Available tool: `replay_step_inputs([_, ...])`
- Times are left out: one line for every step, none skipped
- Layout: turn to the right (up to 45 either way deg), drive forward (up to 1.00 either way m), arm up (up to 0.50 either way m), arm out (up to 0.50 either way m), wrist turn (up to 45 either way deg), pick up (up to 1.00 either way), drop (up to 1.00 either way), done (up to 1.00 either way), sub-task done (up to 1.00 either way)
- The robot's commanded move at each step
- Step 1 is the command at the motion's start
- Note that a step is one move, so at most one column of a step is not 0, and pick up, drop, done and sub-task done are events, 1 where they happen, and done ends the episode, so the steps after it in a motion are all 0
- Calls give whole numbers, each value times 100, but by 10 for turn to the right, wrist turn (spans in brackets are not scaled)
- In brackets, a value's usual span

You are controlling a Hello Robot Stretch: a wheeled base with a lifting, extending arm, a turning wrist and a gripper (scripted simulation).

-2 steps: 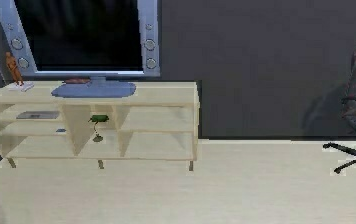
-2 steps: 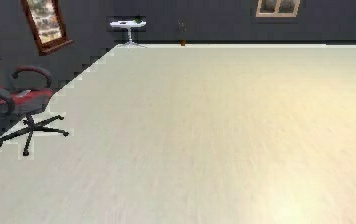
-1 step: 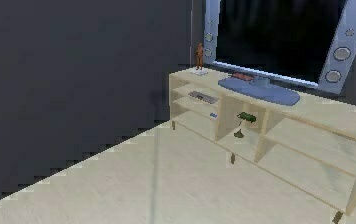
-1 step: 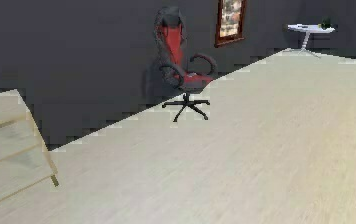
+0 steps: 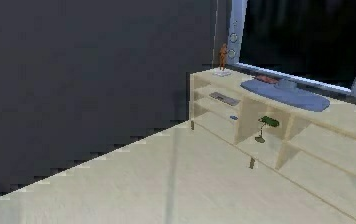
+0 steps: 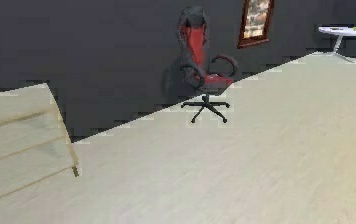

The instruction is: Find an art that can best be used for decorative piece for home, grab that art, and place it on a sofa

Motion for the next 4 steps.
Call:
replay_step_inputs([0, 100, 0, 0, 0, 0, 0, 0, 0])
replay_step_inputs([-60, 0, 0, 0, 0, 0, 0, 0, 0])
replay_step_inputs([0, 30, 0, 0, 0, 0, 0, 0, 0])
replay_step_inputs([-450, 0, 0, 0, 0, 0, 0, 0, 0])
